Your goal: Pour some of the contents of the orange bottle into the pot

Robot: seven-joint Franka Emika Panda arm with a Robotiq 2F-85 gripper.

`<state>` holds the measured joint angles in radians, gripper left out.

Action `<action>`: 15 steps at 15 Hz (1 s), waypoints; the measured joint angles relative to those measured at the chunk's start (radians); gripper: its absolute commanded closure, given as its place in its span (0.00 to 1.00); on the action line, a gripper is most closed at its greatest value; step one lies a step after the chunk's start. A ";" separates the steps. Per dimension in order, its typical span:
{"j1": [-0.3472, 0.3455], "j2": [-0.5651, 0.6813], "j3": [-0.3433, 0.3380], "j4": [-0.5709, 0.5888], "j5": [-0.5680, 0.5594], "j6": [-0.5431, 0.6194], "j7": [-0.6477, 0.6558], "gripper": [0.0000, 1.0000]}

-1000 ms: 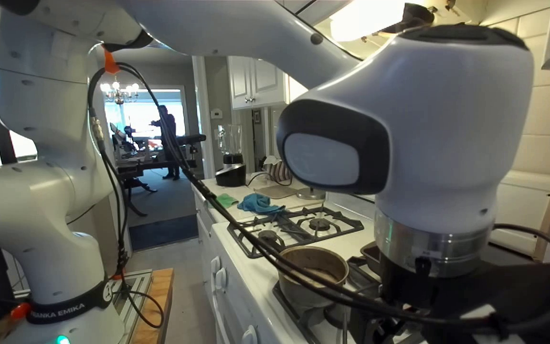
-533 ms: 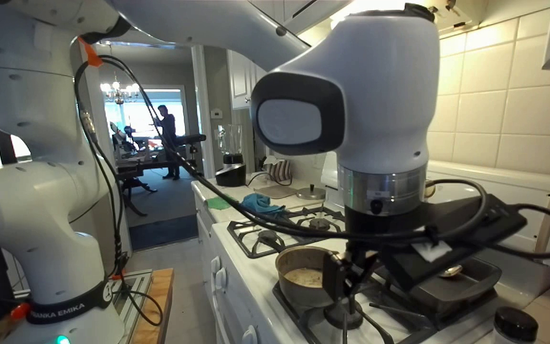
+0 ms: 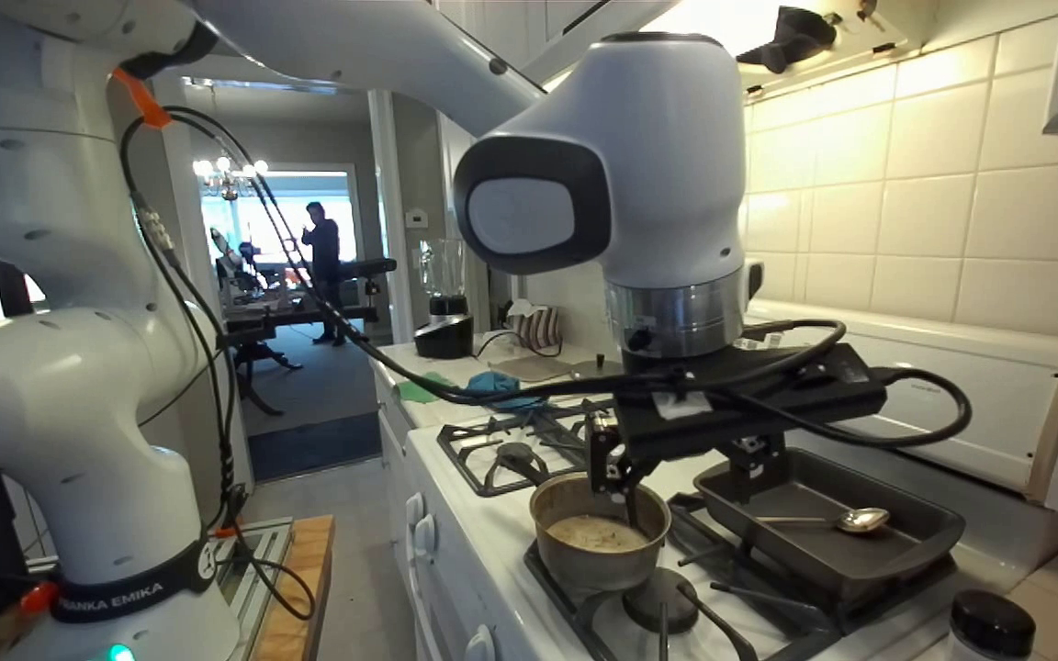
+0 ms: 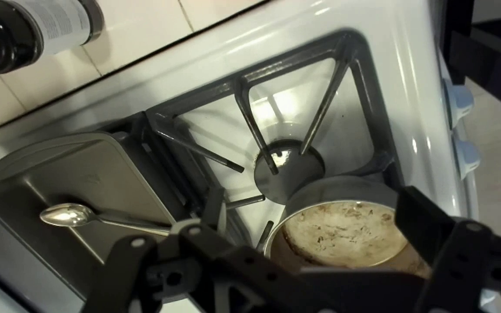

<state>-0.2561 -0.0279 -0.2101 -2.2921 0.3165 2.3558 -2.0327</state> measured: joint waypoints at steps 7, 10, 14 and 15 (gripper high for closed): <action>0.065 -0.021 0.040 -0.012 -0.006 0.005 0.505 0.00; 0.105 -0.028 0.077 -0.021 -0.017 0.053 0.710 0.00; 0.157 -0.032 0.126 -0.055 -0.092 0.148 0.980 0.00; 0.166 -0.032 0.135 -0.063 -0.114 0.164 1.043 0.00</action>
<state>-0.0903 -0.0602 -0.0748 -2.3551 0.2022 2.5200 -0.9898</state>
